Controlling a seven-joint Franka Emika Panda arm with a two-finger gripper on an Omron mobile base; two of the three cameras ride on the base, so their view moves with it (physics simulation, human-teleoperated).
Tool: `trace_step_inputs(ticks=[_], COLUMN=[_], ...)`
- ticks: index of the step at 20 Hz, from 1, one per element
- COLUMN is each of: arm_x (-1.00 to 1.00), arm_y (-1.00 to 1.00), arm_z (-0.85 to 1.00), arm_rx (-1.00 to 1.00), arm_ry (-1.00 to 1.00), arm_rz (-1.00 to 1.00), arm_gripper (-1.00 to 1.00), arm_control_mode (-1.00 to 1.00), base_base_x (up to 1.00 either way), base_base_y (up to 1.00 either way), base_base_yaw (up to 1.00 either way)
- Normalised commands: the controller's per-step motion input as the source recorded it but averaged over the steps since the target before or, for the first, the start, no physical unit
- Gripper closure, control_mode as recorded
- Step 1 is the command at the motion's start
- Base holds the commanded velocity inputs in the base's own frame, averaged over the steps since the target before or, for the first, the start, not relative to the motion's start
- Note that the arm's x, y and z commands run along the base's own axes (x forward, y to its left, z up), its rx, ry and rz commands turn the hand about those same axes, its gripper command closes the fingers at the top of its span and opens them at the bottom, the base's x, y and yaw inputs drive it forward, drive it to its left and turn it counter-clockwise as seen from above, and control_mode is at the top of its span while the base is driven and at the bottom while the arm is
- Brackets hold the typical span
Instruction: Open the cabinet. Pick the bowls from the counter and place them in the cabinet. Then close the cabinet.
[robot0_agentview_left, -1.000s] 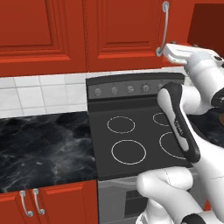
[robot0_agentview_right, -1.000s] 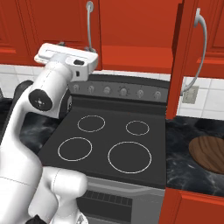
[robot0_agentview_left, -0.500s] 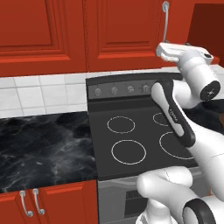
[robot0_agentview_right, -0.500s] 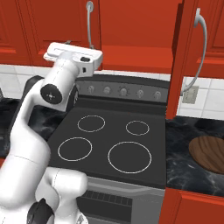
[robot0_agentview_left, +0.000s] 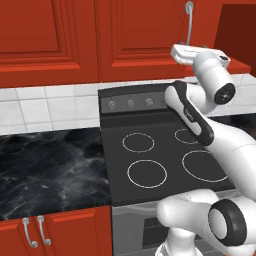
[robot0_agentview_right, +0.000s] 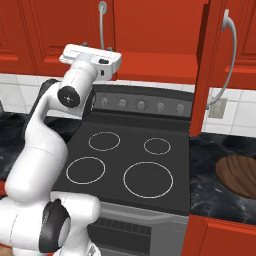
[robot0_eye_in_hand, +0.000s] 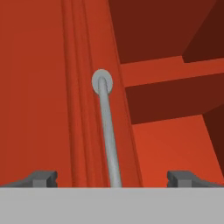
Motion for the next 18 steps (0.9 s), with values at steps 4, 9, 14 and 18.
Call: trace_step_inputs(ticks=[4, 9, 14, 18], arm_x=[0.5, 0.42, 0.4, 0.35], arm_y=[-0.04, -0.1, -0.02, -0.02], arm_z=[-0.01, -0.01, 0.0, 0.0], arm_rx=[0.0, 0.0, 0.0, 0.0], arm_ry=[0.0, 0.0, 0.0, 0.0], arm_rz=[0.0, 0.0, 0.0, 0.0], arm_gripper=[-1.0, -1.0, 1.0, 1.0], arm_control_mode=[-1.0, -1.0, -1.0, -1.0], base_base_x=[0.0, 0.0, 0.0, 0.0], base_base_y=[0.0, 0.0, 0.0, 0.0], base_base_yaw=[0.0, 0.0, 0.0, 0.0])
